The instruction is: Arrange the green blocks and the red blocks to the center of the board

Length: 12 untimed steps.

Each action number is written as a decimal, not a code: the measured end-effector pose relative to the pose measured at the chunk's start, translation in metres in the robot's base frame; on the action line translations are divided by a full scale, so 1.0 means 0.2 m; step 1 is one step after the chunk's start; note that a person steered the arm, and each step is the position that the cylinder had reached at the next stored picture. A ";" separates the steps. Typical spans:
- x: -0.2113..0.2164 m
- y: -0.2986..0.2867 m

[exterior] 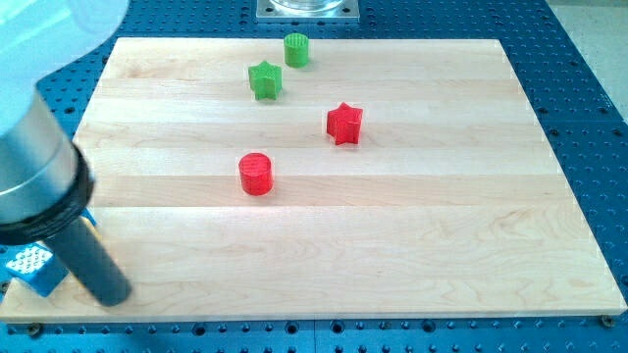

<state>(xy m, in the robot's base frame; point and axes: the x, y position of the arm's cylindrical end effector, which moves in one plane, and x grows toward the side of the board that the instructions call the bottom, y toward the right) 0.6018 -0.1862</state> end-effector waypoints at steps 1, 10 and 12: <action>-0.05 0.12; -0.34 0.85; -0.52 0.89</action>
<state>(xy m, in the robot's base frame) 0.4979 -0.0074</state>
